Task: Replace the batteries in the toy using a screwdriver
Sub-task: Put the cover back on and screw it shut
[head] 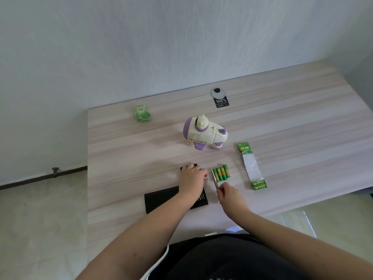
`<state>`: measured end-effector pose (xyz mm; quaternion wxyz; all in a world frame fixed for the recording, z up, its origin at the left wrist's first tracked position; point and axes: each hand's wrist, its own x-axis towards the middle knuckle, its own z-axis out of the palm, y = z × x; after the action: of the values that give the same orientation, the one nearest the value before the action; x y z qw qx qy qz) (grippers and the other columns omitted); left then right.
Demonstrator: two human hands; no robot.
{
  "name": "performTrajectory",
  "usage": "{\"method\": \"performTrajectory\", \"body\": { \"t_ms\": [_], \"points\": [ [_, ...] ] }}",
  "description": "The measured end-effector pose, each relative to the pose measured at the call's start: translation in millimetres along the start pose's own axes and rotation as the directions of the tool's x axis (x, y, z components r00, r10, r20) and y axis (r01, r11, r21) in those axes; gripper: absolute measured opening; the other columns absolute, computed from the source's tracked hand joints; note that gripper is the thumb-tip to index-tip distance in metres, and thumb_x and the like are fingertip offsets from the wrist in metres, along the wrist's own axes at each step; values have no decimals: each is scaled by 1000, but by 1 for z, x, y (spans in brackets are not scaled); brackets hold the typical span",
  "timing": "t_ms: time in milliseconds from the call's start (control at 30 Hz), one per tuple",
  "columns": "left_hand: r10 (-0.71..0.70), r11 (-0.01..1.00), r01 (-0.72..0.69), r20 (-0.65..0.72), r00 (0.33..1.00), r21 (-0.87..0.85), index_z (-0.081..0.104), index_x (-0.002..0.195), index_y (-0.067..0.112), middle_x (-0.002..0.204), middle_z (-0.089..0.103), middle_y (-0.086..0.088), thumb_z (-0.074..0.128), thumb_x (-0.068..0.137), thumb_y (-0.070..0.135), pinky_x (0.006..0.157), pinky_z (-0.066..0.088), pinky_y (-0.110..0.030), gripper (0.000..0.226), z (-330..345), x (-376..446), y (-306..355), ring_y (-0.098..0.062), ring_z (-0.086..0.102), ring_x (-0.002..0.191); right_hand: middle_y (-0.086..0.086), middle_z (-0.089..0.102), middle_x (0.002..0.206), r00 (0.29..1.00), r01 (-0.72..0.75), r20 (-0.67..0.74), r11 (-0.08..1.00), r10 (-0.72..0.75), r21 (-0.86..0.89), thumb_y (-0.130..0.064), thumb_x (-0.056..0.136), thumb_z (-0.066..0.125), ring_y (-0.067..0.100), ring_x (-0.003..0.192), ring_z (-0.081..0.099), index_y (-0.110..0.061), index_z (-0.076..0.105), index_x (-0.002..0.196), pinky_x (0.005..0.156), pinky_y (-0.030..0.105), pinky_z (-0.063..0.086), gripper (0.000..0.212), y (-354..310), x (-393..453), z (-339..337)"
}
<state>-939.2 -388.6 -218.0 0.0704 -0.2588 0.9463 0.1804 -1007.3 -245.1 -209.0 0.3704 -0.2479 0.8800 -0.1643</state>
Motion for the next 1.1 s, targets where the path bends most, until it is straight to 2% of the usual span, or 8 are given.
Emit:
{"method": "performTrajectory", "body": {
  "t_ms": [133, 567, 667, 733, 800, 900, 1033, 1100],
  "points": [
    [-24, 1000, 24, 38, 999, 17, 64, 104, 26, 109, 64, 7, 55, 93, 25, 83, 32, -34, 14, 3, 4, 4, -21, 45, 106, 3, 62, 82, 999, 34, -14, 999, -34, 26, -25, 100, 44, 20, 72, 56, -15, 52, 92, 64, 34, 45, 14, -1, 2, -7],
    [-137, 990, 135, 43, 990, 45, 66, 101, 25, 106, 63, 5, 53, 95, 27, 82, 33, -33, 15, 10, 11, 19, -21, 47, 104, -1, 65, 81, 998, 47, 42, 995, -51, 85, -31, 100, 44, 18, 72, 65, -20, 53, 94, 69, 44, 57, 14, 20, 13, -34],
    [-159, 987, 160, 43, 986, -21, 65, 104, 22, 106, 62, 4, 54, 96, 27, 84, 37, -32, 14, 13, 13, 22, -19, 50, 102, -4, 65, 81, 996, 62, 54, 993, -67, 97, -29, 100, 45, 11, 71, 65, -21, 53, 95, 69, 36, 58, 13, 24, 13, -42],
    [-224, 955, 224, 22, 974, -194, 64, 101, 20, 101, 65, 2, 56, 95, 21, 81, 42, -30, 10, 12, 11, 24, -18, 56, 97, -5, 65, 82, 995, 80, 53, 990, -86, 118, -27, 100, 46, 7, 71, 64, -20, 54, 96, 69, 32, 57, 12, 25, 13, -50],
    [-349, 836, 315, 7, 937, -450, 64, 96, 18, 93, 68, 3, 59, 94, 18, 76, 48, -28, 5, 6, 7, 26, -15, 62, 88, -5, 66, 82, 992, 106, 58, 983, -116, 149, -26, 100, 47, 6, 72, 65, -20, 55, 96, 70, 30, 56, 11, 24, 14, -58],
    [-460, 613, 319, 2, 888, -723, 64, 91, 18, 88, 72, 4, 65, 91, 18, 78, 52, -24, 1, -17, 0, 30, -8, 67, 83, -5, 67, 83, 980, 180, 49, 967, -192, 181, -23, 99, 50, 4, 73, 65, -21, 56, 96, 68, 24, 55, 7, 19, 12, -73],
    [-567, 286, 214, 15, 824, -934, 63, 90, 19, 84, 75, -1, 66, 90, 10, 74, 56, -26, 9, -58, -10, 33, -13, 73, 80, -4, 68, 78, 962, 261, 12, 935, -271, 239, -21, 98, 53, 3, 70, 65, -21, 56, 95, 65, 18, 53, 4, 5, 7, -96],
    [-603, 192, 160, 12, 798, -968, 63, 97, 18, 84, 76, -3, 65, 90, 7, 71, 54, -20, 13, -79, -13, 34, -14, 73, 80, -3, 68, 75, 955, 288, -15, 919, -295, 270, -21, 97, 55, 5, 69, 65, -21, 57, 92, 67, 21, 54, 5, -1, 3, -107]
  ]
}}
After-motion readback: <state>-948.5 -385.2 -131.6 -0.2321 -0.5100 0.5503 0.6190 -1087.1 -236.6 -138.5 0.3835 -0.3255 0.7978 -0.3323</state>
